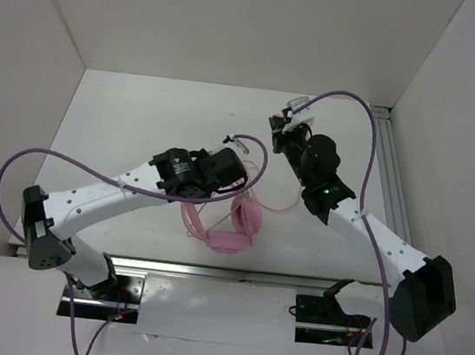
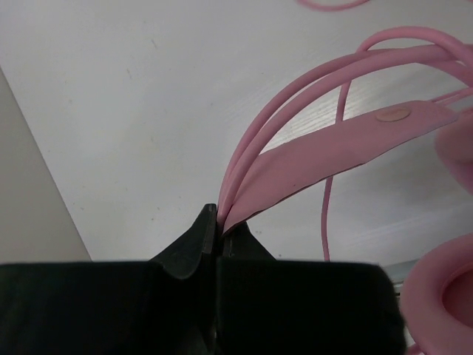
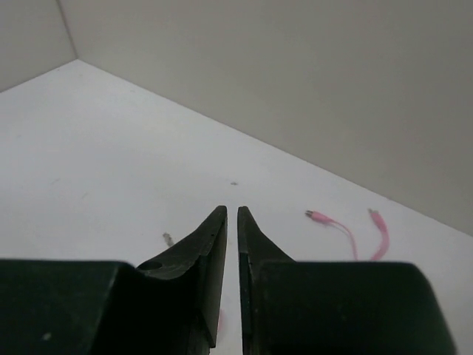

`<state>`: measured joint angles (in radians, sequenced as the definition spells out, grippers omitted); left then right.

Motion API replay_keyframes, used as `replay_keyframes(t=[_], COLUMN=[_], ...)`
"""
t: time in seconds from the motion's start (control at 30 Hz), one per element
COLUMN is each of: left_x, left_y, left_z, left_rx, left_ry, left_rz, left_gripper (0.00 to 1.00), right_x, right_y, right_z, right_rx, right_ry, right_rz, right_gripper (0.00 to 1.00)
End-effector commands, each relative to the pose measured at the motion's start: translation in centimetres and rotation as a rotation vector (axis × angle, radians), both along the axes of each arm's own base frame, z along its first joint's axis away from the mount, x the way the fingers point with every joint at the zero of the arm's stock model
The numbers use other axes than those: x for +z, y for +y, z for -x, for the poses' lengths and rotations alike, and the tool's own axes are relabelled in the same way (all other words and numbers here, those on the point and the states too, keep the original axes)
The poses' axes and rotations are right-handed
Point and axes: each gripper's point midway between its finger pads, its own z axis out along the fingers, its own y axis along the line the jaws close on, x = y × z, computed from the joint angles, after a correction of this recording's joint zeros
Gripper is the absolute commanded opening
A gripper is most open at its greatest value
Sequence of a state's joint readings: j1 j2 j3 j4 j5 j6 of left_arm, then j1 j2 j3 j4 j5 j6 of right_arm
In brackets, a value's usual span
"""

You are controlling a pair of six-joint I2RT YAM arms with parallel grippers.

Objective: Wrap the headphones

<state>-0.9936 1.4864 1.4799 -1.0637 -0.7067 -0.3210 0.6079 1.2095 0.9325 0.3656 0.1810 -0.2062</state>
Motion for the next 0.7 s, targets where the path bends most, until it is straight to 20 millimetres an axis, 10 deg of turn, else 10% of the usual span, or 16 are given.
replay_keyframes(t=[0.0,0.07,0.2,0.47,0.67], left_x=[6.8,9.0,11.8,18.5,21.8], left_y=[-1.9,-1.9,-0.5,1.0,2.1], left_z=[0.3,0.3,0.2,-1.3,-2.0], left_rx=[-0.054,-0.055,0.050,0.121,0.161], left_ry=[-0.109,-0.140,-0.172,-0.233,-0.281], left_rz=[0.243,0.291,0.290,0.519,0.645], left_gripper=[0.00,0.00,0.00,0.00,0.00], right_x=[0.3,-1.5,-3.4,-6.0,-7.9], right_y=[3.5,4.2,3.5,-6.1,-2.9], right_z=[-0.3,-1.1,-0.6,0.2,4.7], right_rx=[0.187,0.262,0.369,0.410,0.679], right_ry=[0.003,0.051,0.130,0.180,0.274], right_rz=[-0.131,-0.160,-0.294,-0.516,-0.535], right_gripper=[0.18,0.18,0.49,0.69,0.74])
